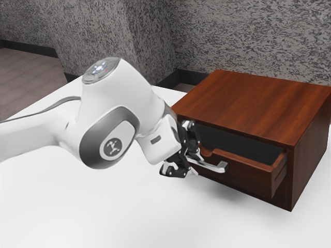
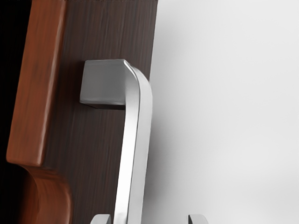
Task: Pull the drawer handle with one arm to open the drawer
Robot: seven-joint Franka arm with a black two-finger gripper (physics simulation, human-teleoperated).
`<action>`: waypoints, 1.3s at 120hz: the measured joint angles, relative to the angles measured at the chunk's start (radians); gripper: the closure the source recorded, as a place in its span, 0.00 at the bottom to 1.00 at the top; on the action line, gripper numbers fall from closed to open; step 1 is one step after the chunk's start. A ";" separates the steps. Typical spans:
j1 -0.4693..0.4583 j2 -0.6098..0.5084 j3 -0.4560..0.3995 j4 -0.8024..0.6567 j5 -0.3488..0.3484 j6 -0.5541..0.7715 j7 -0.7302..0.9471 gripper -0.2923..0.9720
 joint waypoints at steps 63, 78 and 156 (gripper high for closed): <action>0.000 -0.098 -0.019 -0.100 -0.003 0.020 -0.033 0.66; 0.000 -0.126 -0.029 -0.129 -0.005 0.022 -0.042 0.66; 0.000 -0.277 -0.057 -0.254 -0.008 0.021 -0.091 0.66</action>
